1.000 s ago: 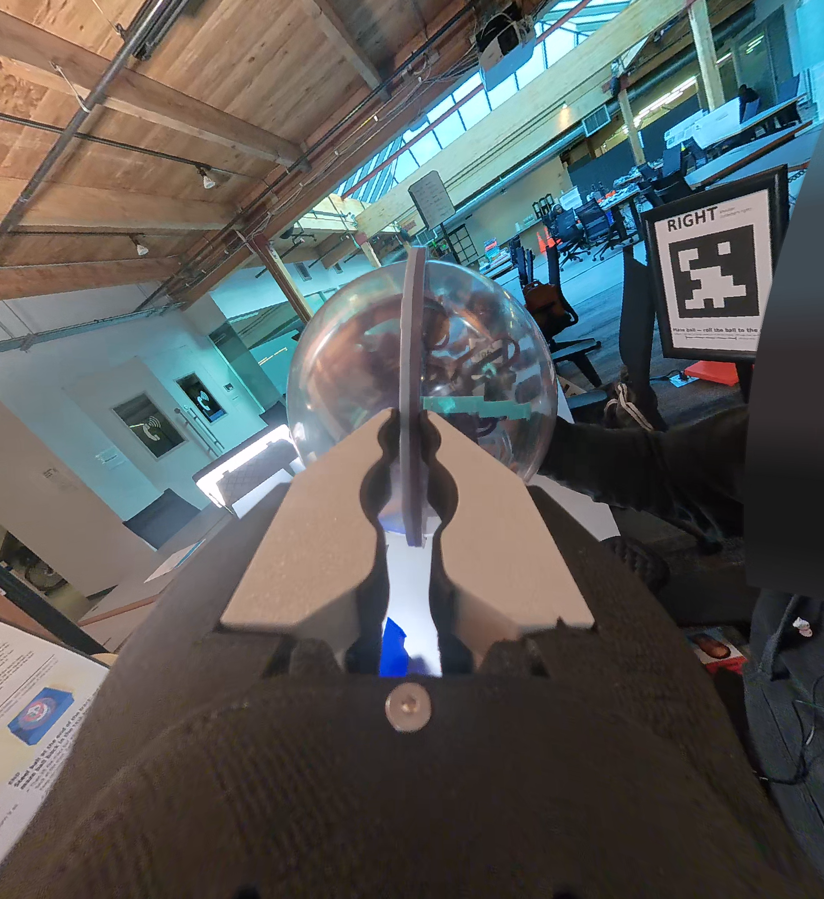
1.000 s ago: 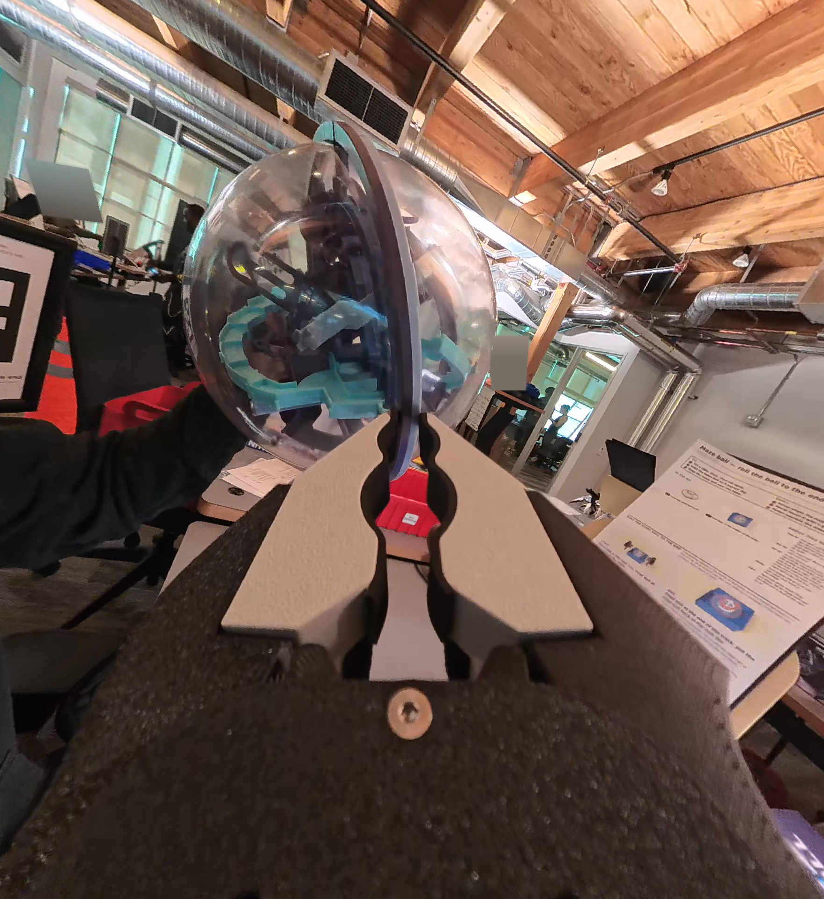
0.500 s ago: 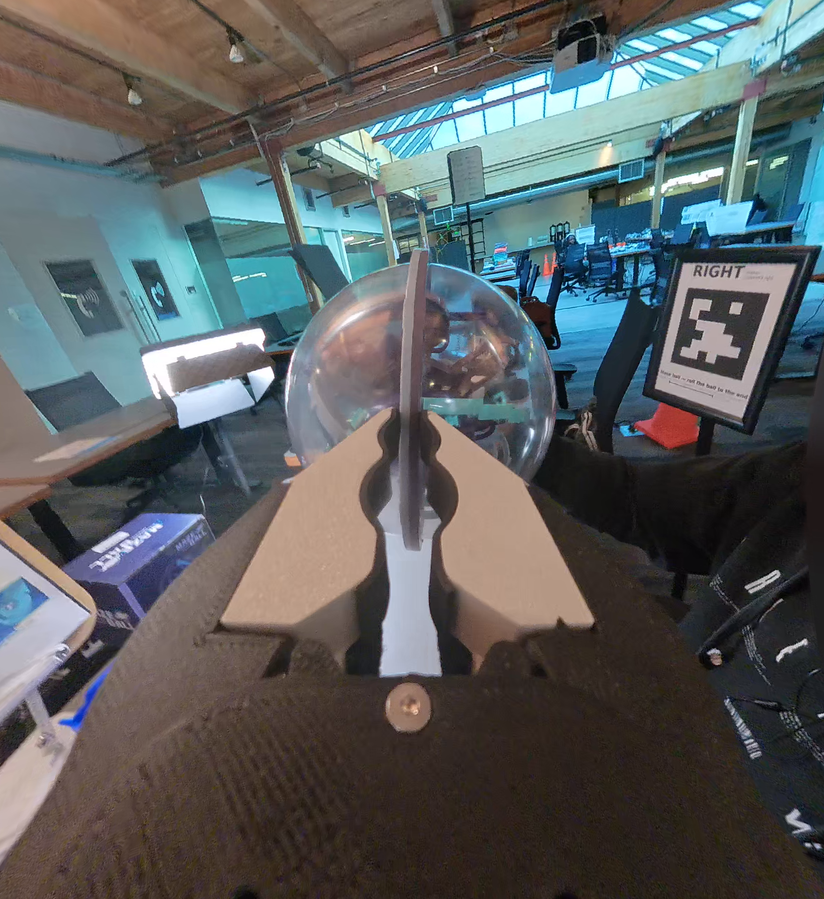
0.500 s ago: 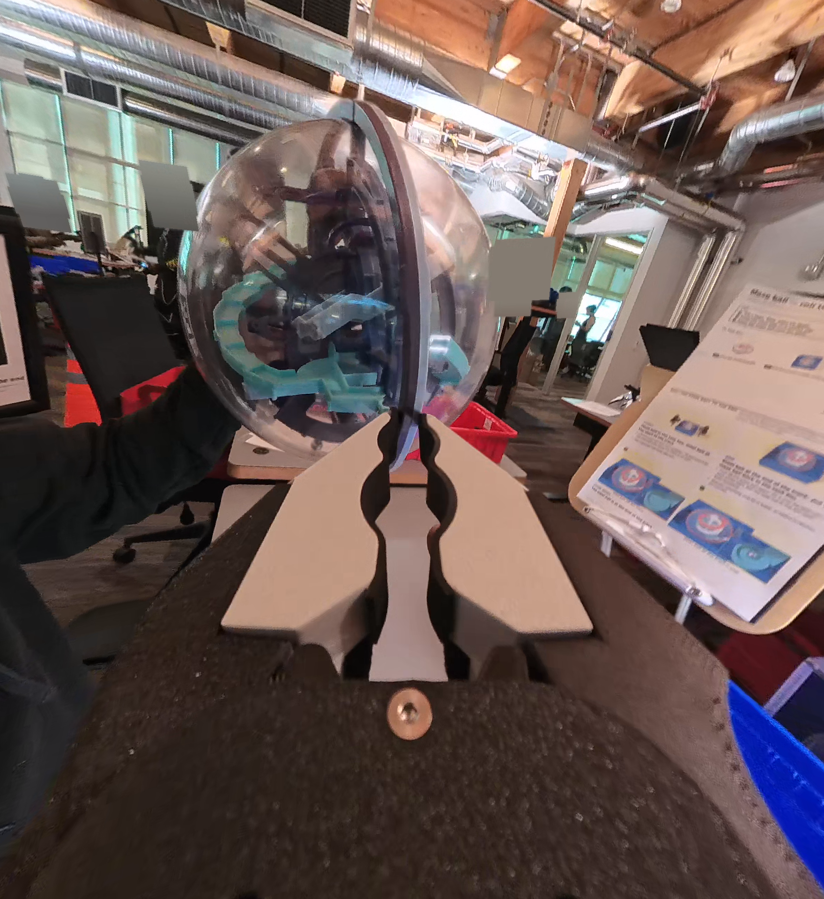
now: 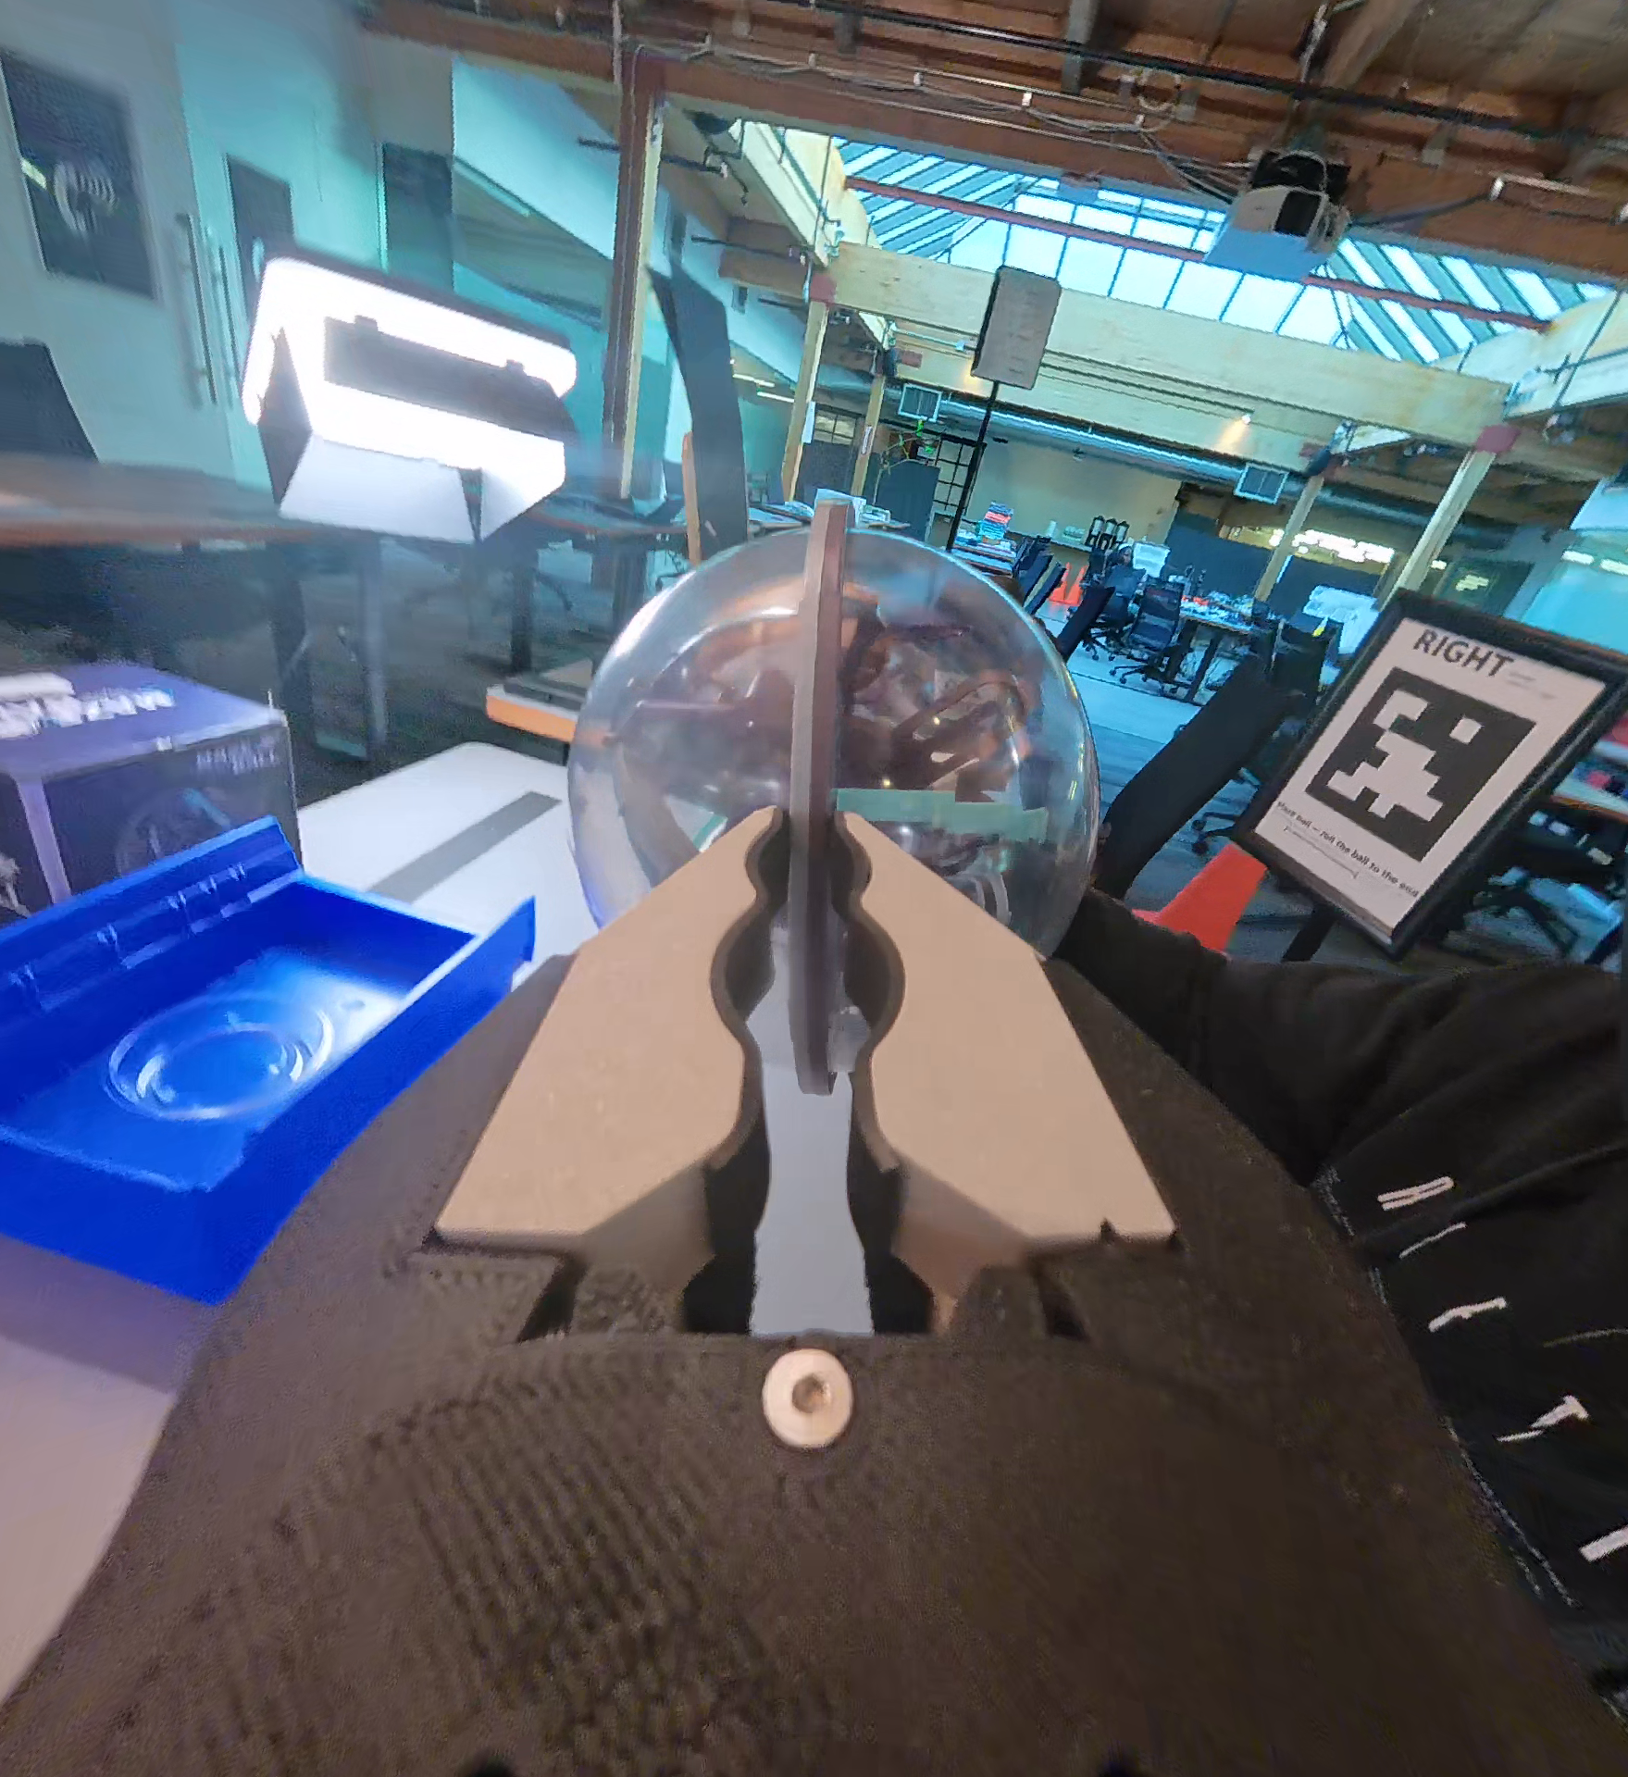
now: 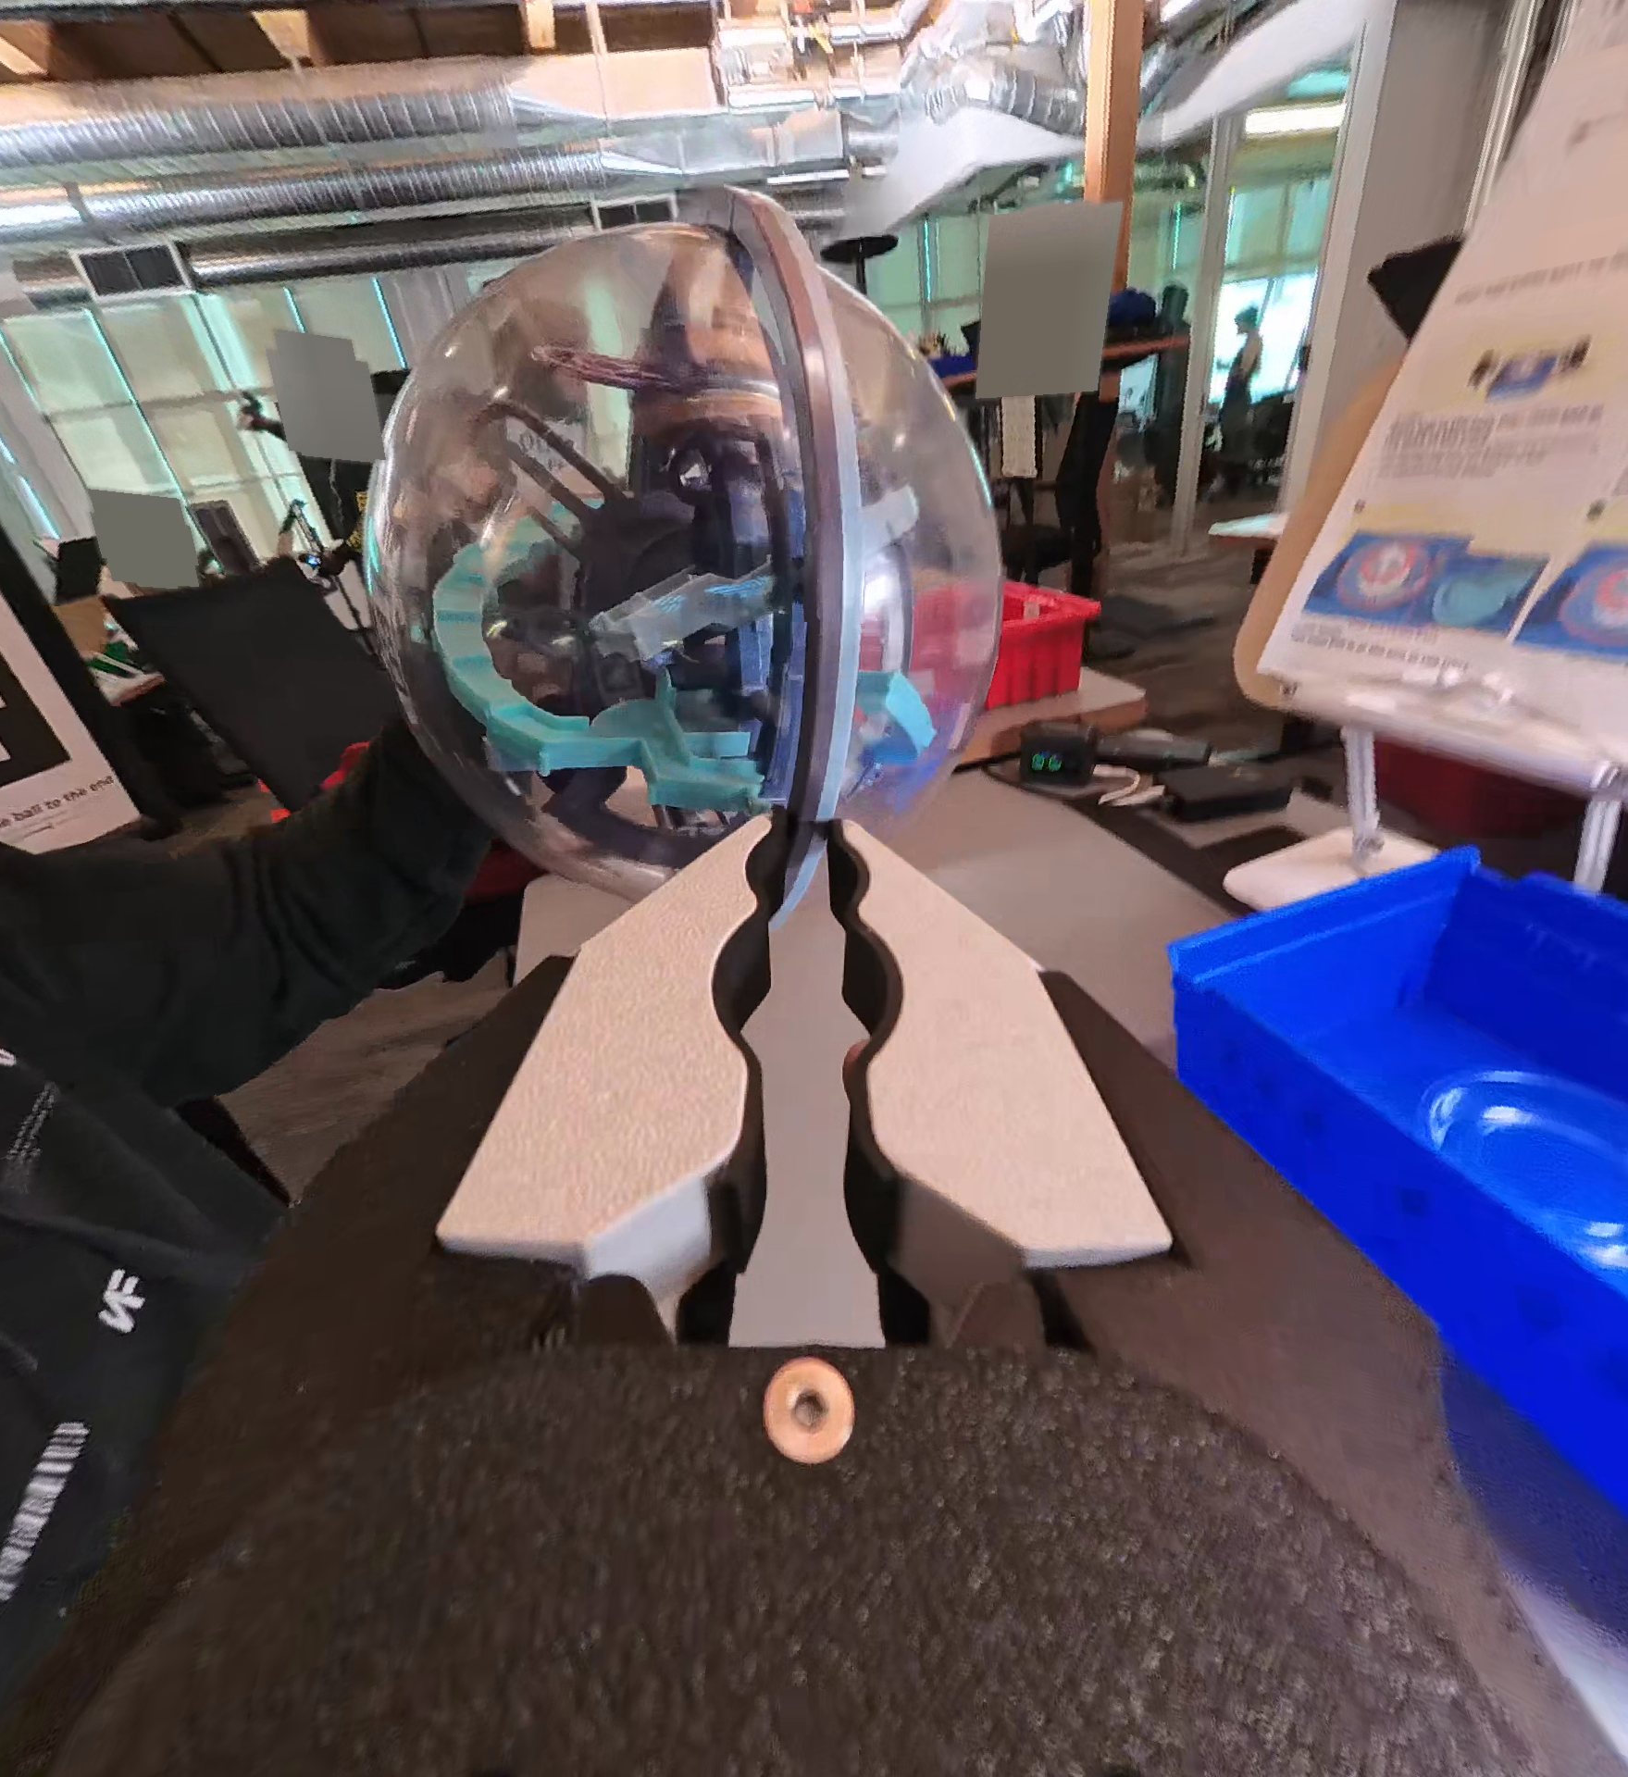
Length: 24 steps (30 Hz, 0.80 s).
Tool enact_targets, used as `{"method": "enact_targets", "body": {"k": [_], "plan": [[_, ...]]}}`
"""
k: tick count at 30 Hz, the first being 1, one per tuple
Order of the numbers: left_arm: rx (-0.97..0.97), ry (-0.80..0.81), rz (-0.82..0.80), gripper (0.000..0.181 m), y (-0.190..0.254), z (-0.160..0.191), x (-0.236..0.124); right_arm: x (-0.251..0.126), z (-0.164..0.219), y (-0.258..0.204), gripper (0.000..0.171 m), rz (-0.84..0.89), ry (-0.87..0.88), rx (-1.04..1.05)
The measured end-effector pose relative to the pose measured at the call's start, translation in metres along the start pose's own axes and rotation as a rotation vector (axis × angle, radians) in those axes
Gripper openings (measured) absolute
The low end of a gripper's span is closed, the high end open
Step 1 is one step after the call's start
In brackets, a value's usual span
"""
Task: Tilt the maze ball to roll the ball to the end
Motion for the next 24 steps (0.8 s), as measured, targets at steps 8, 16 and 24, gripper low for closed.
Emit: {"method": "enact_targets", "body": {"k": [8,16,24], "plan": [[-0.394,-0.148,-0.033,0.005,-0.049,0.113,0.006,-0.012,0.109,0.02,0.005,0.01,-0.168,0.376],[-0.775,-0.267,-0.024,0.006,-0.071,0.227,0.013,-0.039,0.202,0.02,0.005,0.013,-0.288,0.734],[-0.735,-0.281,0.05,0.017,-0.08,0.241,0.021,-0.049,0.201,0.038,0.014,0.115,-0.197,0.698]]}}
Point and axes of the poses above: each gripper's, where its closed fingertips meet, x out along the fingers, z out of its underside, y = z × x across the jaws, the point moved 5 cm from there along -x, back along the fingers, and after that the axes turned 3 degrees about -z, right-handed, at the moved point
